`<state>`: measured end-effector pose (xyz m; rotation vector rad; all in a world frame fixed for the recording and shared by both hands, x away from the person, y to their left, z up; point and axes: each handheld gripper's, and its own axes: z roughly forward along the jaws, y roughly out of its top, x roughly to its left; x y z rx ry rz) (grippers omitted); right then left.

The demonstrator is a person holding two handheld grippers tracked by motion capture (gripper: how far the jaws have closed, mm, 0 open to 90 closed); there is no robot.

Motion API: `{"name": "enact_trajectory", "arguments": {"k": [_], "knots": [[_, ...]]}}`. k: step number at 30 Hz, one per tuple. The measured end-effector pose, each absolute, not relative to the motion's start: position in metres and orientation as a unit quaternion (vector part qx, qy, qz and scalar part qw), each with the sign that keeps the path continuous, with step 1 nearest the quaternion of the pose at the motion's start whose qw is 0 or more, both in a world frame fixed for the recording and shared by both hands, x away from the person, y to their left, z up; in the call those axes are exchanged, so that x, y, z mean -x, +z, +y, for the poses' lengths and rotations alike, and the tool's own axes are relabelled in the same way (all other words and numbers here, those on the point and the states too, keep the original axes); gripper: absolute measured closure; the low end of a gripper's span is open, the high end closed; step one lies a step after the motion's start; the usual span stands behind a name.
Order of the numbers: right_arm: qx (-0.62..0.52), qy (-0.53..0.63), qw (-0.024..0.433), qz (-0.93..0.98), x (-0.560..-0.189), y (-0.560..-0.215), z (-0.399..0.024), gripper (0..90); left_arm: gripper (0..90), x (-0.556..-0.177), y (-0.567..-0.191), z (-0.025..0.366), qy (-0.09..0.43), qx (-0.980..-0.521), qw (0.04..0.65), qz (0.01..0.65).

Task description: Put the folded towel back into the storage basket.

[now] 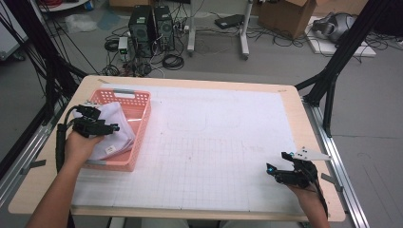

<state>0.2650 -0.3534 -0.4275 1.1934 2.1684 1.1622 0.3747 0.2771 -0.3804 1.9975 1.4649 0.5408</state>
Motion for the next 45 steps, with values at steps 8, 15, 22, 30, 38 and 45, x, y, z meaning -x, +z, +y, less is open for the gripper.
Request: {"name": "enact_trajectory", "arguments": {"k": [8,15,22,30,38,45], "knots": [[-0.427,0.416,0.202,0.777,-0.265,-0.428,-0.354,20.0,40.2,-0.388,-0.395,0.273,0.174,-0.759,0.256,0.573],[-0.427,0.418,0.202,0.776,-0.265,-0.428,-0.354,20.0,39.2,-0.396,-0.407,0.267,0.168,-0.767,0.235,0.573],[-0.426,0.418,0.202,0.777,-0.266,-0.428,-0.353,20.0,39.5,-0.393,-0.41,0.266,0.148,-0.789,0.268,0.532],[-0.428,0.417,0.202,0.776,-0.266,-0.428,-0.353,20.0,41.4,-0.391,-0.41,0.264,0.122,-0.816,0.301,0.478],[-0.428,0.417,0.201,0.777,-0.266,-0.428,-0.353,20.0,42.2,-0.388,-0.407,0.262,0.12,-0.824,0.321,0.45],[-0.428,0.415,0.2,0.778,-0.266,-0.429,-0.353,20.0,36.6,-0.392,-0.4,0.265,0.149,-0.752,0.346,0.541]]}}
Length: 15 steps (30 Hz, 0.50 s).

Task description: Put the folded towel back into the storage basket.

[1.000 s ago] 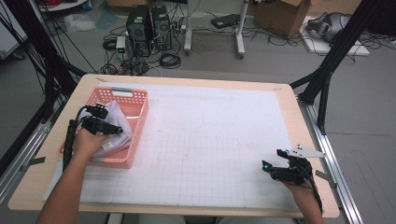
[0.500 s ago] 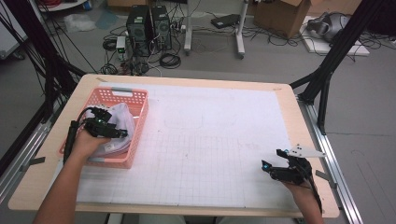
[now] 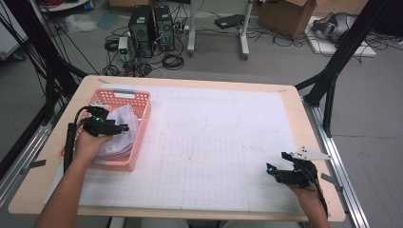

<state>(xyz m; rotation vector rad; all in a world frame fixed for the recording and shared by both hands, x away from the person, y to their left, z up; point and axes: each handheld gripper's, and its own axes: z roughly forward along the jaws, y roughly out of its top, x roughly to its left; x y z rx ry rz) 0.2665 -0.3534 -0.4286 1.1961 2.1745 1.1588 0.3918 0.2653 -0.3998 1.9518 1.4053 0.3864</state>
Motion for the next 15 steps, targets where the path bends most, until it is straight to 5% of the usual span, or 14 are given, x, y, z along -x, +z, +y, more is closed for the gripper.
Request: {"name": "enact_trajectory", "arguments": {"k": [5,10,15], "knots": [[-0.425,0.412,0.2,0.781,-0.266,-0.429,-0.352,20.0,34.3,-0.398,-0.412,0.253,0.149,-0.776,0.293,0.538],[-0.425,0.413,0.201,0.78,-0.266,-0.429,-0.352,20.0,69.7,-0.395,-0.411,0.25,0.16,-0.803,0.276,0.503],[-0.427,0.414,0.201,0.779,-0.266,-0.429,-0.352,20.0,76.5,-0.391,-0.411,0.25,0.153,-0.826,0.29,0.458]]}}
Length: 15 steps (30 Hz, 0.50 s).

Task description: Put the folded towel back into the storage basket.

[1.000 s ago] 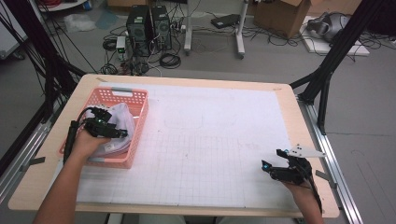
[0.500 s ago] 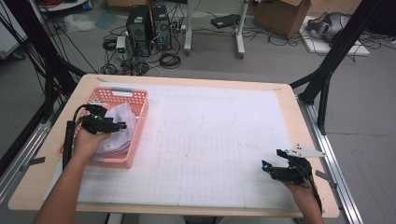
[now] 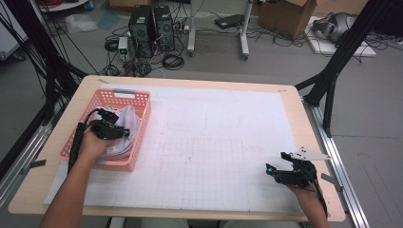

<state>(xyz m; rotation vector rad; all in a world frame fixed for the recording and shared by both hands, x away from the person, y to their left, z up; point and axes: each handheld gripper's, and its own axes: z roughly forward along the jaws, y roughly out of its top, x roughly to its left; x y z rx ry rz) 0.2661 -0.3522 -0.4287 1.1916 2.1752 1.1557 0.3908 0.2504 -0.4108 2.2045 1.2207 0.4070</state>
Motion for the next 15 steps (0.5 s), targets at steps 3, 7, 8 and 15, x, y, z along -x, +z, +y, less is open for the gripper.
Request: {"name": "enact_trajectory", "arguments": {"k": [3,7,8,15], "knots": [[-0.426,0.414,0.202,0.779,-0.266,-0.429,-0.353,20.0,77.4,-0.388,-0.411,0.251,0.14,-0.845,0.303,0.417],[-0.426,0.413,0.2,0.78,-0.266,-0.429,-0.352,20.0,60.3,-0.391,-0.407,0.257,0.113,-0.821,0.323,0.456],[-0.426,0.413,0.2,0.78,-0.266,-0.429,-0.352,20.0,49.1,-0.391,-0.405,0.26,0.115,-0.809,0.33,0.473],[-0.427,0.412,0.201,0.779,-0.266,-0.429,-0.353,20.0,37.8,-0.389,-0.393,0.285,0.18,-0.73,0.36,0.552]]}}
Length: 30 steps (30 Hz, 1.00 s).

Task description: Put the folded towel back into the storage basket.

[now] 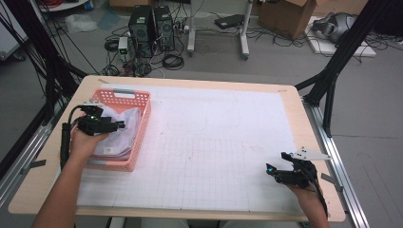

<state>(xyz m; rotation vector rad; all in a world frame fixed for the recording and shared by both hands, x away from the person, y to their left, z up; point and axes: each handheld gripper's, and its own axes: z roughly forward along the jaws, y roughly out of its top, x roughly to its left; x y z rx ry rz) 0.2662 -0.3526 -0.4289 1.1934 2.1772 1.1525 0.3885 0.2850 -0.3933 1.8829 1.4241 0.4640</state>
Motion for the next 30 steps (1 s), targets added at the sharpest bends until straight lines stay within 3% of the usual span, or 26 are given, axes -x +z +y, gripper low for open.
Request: {"name": "enact_trajectory", "arguments": {"k": [3,7,12,18,19,20,22,30], "knots": [[-0.425,0.411,0.198,0.781,-0.266,-0.429,-0.351,20.0,39.6,-0.393,-0.401,0.292,0.199,-0.718,0.297,0.597],[-0.427,0.411,0.198,0.78,-0.266,-0.429,-0.352,20.0,39.9,-0.399,-0.411,0.289,0.219,-0.722,0.26,0.603],[-0.428,0.412,0.198,0.779,-0.266,-0.429,-0.353,20.0,39.4,-0.401,-0.413,0.289,0.228,-0.722,0.255,0.602],[-0.43,0.415,0.2,0.777,-0.265,-0.428,-0.355,20.0,34.4,-0.387,-0.393,0.297,0.245,-0.683,0.362,0.586],[-0.428,0.416,0.201,0.777,-0.265,-0.428,-0.355,20.0,31.5,-0.379,-0.385,0.299,0.251,-0.663,0.415,0.57],[-0.427,0.415,0.202,0.777,-0.265,-0.428,-0.355,20.0,29.3,-0.379,-0.385,0.299,0.251,-0.663,0.415,0.57],[-0.428,0.42,0.202,0.774,-0.265,-0.427,-0.353,20.0,23.9,-0.368,-0.377,0.299,0.254,-0.649,0.471,0.542],[-0.423,0.43,0.207,0.77,-0.264,-0.425,-0.351,20.0,22.5,-0.338,-0.361,0.285,0.274,-0.635,0.554,0.463]]}}
